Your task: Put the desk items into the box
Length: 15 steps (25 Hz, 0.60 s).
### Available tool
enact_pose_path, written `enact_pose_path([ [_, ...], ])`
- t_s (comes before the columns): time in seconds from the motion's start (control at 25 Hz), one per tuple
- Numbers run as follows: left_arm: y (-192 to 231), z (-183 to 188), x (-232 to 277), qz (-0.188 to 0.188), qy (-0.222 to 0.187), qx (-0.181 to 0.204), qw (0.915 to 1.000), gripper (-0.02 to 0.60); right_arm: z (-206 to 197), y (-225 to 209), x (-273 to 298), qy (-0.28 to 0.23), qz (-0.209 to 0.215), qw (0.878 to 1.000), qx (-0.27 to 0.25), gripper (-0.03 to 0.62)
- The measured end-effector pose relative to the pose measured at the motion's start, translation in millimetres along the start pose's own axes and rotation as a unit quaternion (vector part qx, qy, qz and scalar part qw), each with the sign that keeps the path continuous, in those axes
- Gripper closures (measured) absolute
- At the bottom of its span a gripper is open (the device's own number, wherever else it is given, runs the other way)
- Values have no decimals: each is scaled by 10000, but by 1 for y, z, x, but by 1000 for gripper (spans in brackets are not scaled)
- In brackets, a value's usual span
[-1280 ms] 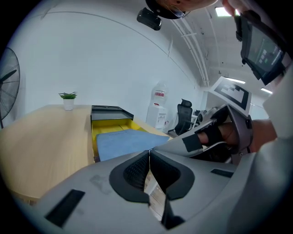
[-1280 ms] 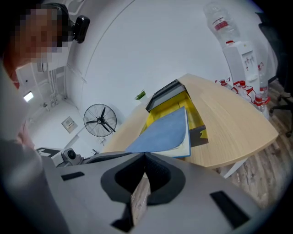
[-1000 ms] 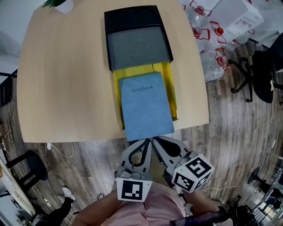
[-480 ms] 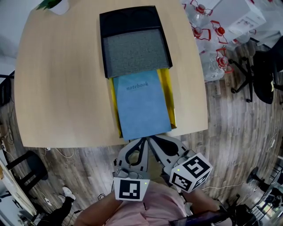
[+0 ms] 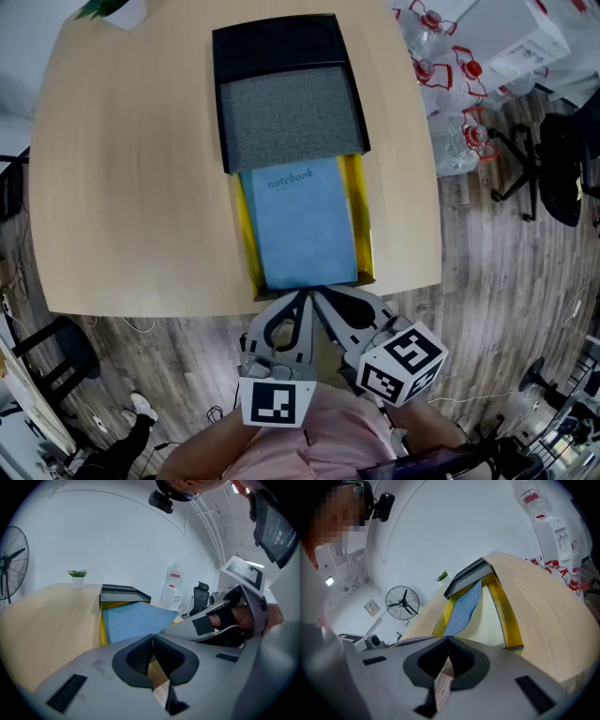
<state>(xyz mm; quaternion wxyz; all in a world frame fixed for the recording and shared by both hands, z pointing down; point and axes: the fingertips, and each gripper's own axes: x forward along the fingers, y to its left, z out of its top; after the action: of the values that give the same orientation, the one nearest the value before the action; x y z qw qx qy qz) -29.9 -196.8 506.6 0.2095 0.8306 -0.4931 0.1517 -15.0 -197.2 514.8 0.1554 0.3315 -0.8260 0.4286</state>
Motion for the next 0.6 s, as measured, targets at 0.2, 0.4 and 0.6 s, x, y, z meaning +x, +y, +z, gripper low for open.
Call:
enact_pose_path([
  [0.2,-1,2,-2,-15,-69,64,10000,568,-2,0,0,-8,-35,10000,-6,592],
  [0.4,-7,7,-10,-66,-134,152,9998,568,1,5,-6,-127,-73,9999,-38,592],
  [0.6,-7,17,-24,-12,-323,288,9991,568,5,16,-14,-334,-83,9992,-193,592],
])
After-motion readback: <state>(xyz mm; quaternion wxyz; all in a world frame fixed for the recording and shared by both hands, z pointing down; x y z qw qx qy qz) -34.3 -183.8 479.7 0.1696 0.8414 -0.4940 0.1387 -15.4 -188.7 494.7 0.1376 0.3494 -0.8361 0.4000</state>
